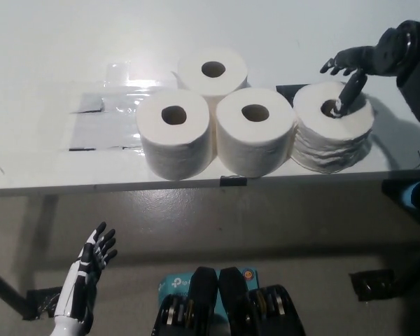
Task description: A few rolls of toilet paper are kept infront of the robot and the robot uses its right hand to lift one of the rolls and and places it on top of the other rolls to stack it.
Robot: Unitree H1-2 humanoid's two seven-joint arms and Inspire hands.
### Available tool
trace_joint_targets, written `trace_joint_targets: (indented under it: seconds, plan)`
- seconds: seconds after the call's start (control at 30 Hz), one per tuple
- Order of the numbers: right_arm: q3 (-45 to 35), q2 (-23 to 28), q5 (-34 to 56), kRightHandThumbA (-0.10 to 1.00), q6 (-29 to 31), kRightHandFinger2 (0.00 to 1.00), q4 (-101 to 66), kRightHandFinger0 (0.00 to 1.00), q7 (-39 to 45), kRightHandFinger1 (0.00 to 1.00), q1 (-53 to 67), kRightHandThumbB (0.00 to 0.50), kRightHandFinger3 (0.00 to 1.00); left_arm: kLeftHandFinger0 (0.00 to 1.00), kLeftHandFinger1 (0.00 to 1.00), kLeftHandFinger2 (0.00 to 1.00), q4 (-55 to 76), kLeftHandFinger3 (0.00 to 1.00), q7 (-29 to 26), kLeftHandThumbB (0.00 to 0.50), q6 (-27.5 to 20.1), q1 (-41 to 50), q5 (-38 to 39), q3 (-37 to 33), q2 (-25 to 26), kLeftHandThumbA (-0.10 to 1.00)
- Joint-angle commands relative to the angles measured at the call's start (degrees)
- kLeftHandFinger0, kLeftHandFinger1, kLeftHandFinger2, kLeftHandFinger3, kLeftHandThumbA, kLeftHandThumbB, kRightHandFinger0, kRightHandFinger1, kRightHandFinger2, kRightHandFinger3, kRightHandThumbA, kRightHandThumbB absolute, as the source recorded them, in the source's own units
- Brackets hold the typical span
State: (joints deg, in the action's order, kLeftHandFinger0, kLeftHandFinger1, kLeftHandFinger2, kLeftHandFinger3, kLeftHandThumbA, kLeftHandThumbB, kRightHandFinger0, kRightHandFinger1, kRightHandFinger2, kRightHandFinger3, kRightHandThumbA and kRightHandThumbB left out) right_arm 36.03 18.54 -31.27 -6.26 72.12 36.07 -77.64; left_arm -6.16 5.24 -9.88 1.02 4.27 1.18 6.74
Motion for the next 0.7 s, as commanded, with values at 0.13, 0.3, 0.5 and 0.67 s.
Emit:
trace_joint_targets:
  seconds: [0.13, 0.3, 0.5, 0.67]
  plan:
    - [1.6, -1.8, -2.5, 1.0, 1.1, 1.0, 3.2, 1.0, -2.1, 1.0, -2.0, 0.343, 1.0, 1.0, 1.0, 1.0, 1.9, 1.0, 0.8, 0.181, -2.0, 0.0, 0.5, 0.2, 0.5, 1.0]
    - [1.8, -1.9, -2.7, 1.0, 2.6, 1.0, 4.0, 1.0, -1.7, 1.0, -1.8, 0.313, 1.0, 1.0, 1.0, 1.0, 2.1, 1.0, 0.9, 0.184, -2.0, 0.1, 0.4, 0.0, 0.5, 1.0]
    - [0.6, -1.9, -1.7, 0.91, 1.7, 0.67, 5.7, 0.46, -3.1, 0.57, -1.5, 0.257, 0.75, 1.0, 1.0, 1.0, 2.3, 1.0, 0.5, 0.206, -1.4, -0.2, 0.4, 0.3, 0.4, 1.0]
    - [0.5, -0.7, -2.7, 0.74, 4.4, 0.12, 3.7, 0.0, -12.2, 0.07, 1.4, 0.105, 0.37, 1.0, 1.0, 1.0, 1.9, 1.0, 0.5, 0.21, -2.0, -0.6, 0.2, 0.3, 0.5, 1.0]
